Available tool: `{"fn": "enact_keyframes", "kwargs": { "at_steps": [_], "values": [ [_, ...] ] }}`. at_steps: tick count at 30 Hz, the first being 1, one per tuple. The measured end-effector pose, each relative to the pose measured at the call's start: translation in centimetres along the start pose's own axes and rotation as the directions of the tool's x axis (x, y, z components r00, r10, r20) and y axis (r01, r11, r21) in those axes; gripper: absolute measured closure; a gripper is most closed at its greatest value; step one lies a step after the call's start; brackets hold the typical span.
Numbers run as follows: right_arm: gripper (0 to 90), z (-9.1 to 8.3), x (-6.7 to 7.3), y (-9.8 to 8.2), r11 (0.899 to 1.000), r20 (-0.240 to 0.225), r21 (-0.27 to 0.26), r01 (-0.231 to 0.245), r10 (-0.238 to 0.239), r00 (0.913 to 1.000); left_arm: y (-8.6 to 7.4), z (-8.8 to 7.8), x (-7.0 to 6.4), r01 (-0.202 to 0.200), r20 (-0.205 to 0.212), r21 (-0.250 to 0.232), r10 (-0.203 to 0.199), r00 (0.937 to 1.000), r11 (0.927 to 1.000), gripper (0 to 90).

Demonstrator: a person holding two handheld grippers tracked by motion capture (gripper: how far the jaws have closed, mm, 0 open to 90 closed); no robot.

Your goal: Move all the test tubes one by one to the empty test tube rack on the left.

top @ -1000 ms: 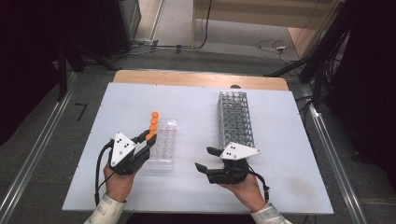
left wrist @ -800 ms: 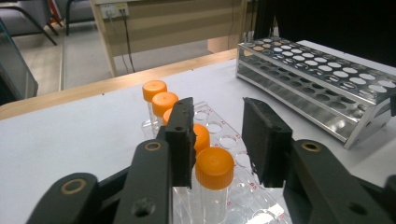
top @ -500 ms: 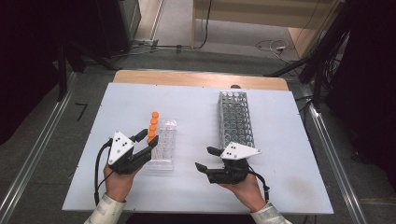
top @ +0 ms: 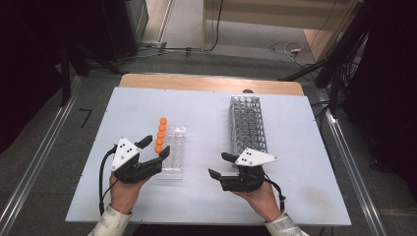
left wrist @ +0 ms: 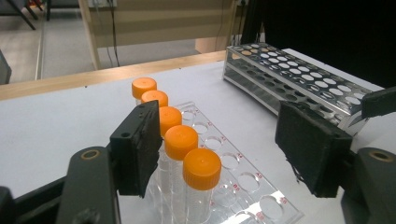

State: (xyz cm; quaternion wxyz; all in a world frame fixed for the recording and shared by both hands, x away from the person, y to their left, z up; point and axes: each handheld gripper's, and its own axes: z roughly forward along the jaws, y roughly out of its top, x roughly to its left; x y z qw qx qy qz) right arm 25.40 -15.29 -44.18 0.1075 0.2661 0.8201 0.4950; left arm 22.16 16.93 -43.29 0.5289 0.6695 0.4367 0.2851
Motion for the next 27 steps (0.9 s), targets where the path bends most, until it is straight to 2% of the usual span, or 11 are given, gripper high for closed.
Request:
{"fn": "enact_keyframes", "kwargs": {
  "at_steps": [13,27],
  "values": [
    [27.6,-0.7,-0.9,-0.2,1.0,0.04,-0.01,-0.026,0.027,0.9988,-0.1,-0.3,0.2,0.027,-0.003,0.0,-0.027,0.9996,0.9996,24.1],
    [27.3,-2.0,-1.7,-0.4,0.999,0.071,-0.031,-0.04,0.043,0.9966,-0.2,-0.9,0.1,0.022,-0.007,-0.002,-0.022,0.9997,0.9998,23.0]
  ]
}}
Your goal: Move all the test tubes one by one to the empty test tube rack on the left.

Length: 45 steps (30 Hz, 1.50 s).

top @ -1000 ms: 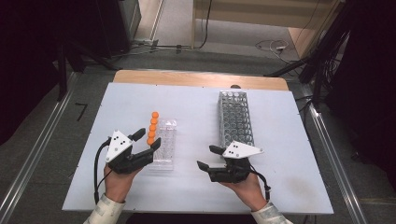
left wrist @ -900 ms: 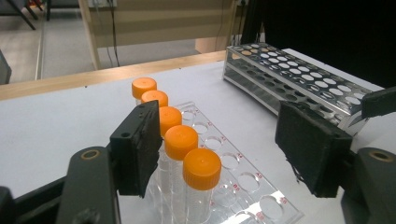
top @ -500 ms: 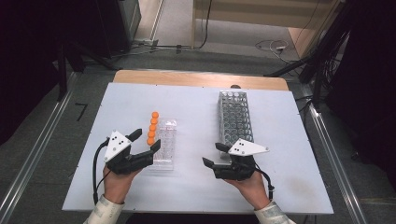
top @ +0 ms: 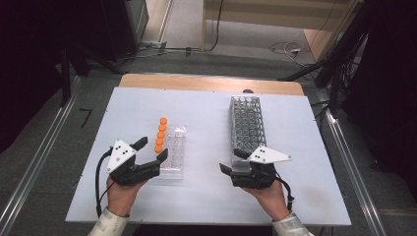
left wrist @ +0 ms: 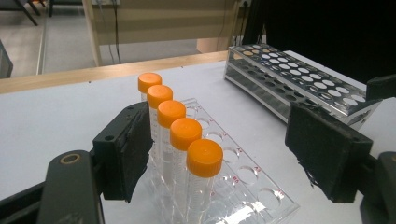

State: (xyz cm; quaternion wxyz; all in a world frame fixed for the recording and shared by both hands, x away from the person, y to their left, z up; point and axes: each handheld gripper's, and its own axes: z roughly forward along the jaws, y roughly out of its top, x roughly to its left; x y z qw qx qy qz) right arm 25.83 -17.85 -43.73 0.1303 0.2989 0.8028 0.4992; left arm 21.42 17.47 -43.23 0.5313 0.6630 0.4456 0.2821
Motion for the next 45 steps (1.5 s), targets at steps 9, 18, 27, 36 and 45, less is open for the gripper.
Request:
{"fn": "enact_keyframes", "kwargs": {
  "at_steps": [9,18,27,36,45],
  "values": [
    [26.9,-0.8,-0.6,-0.1,1.0,0.022,-0.012,-0.01,0.01,0.9997,-0.1,-0.3,0.1,-0.001,-0.005,-0.001,0.001,1.0,1.0,22.9],
    [26.4,-1.7,-1.3,-0.4,1.0,0.048,-0.024,-0.02,0.021,0.9986,-0.2,-0.7,0.3,0.0,-0.012,-0.005,0.0,0.9999,1.0,22.9],
    [26.2,-2.8,-2.1,-0.7,0.999,0.077,-0.037,-0.031,0.033,0.9965,-0.3,-1.0,0.4,0.001,-0.014,-0.009,-0.001,0.9999,1.0,22.9],
    [25.8,-3.9,-2.7,-1.0,0.998,0.101,-0.048,-0.041,0.046,0.9938,-0.6,-1.2,0.6,0.0,-0.024,-0.003,0.0,0.9997,1.0,22.9],
    [25.6,-4.9,-3.3,-1.4,0.997,0.125,-0.057,-0.056,0.063,0.9902,-0.8,-1.7,0.9,0.003,-0.032,-0.002,-0.003,0.9995,1.0,22.8]
  ]
}}
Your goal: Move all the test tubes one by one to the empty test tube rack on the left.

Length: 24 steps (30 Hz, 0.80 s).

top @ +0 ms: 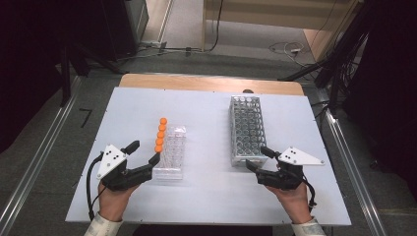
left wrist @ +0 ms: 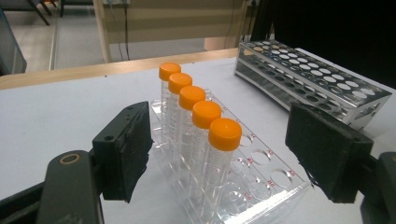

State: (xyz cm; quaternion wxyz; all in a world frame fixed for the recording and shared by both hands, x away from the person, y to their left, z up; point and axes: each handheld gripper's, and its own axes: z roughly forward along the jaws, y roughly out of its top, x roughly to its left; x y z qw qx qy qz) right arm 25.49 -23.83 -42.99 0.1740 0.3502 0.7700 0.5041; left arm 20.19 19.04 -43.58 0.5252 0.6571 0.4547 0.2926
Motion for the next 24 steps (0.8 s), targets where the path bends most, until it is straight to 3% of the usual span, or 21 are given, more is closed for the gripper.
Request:
{"fn": "enact_keyframes", "kwargs": {
  "at_steps": [24],
  "values": [
    [25.2,-1.9,-1.7,-0.9,1.0,0.066,-0.007,-0.016,0.017,0.9977,-0.8,-0.9,1.1,0.012,-0.033,0.012,-0.012,0.9994,0.9999,22.7]
  ]
}}
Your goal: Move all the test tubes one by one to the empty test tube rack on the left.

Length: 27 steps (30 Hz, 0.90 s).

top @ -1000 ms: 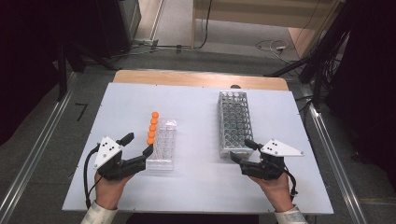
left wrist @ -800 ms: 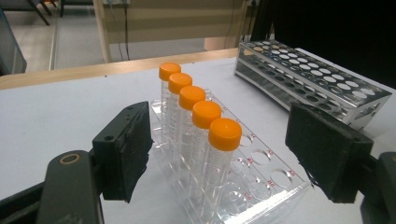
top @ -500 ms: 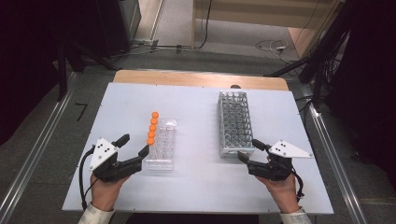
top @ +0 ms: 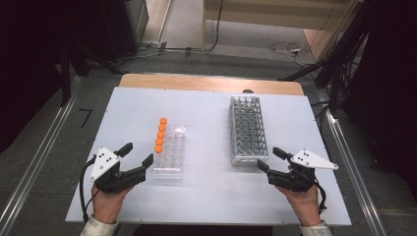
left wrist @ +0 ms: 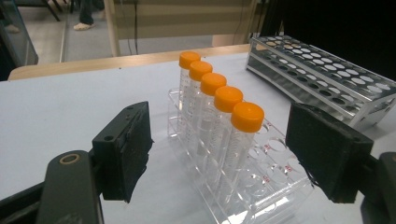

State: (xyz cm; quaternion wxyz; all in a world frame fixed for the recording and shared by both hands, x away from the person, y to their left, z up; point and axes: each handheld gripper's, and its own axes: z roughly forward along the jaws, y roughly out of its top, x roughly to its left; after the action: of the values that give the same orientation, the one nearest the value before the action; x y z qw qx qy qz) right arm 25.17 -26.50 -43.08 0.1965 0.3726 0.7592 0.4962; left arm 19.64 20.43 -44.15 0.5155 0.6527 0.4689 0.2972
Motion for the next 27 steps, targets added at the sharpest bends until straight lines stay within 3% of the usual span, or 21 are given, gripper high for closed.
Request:
{"fn": "enact_keyframes", "kwargs": {
  "at_steps": [27],
  "values": [
    [24.8,-1.9,-1.9,-1.2,0.999,0.064,0.004,-0.032,0.031,0.9975,-0.9,-0.6,1.1,0.013,-0.04,0.016,-0.012,0.9991,0.9998,22.7]
  ]
}}
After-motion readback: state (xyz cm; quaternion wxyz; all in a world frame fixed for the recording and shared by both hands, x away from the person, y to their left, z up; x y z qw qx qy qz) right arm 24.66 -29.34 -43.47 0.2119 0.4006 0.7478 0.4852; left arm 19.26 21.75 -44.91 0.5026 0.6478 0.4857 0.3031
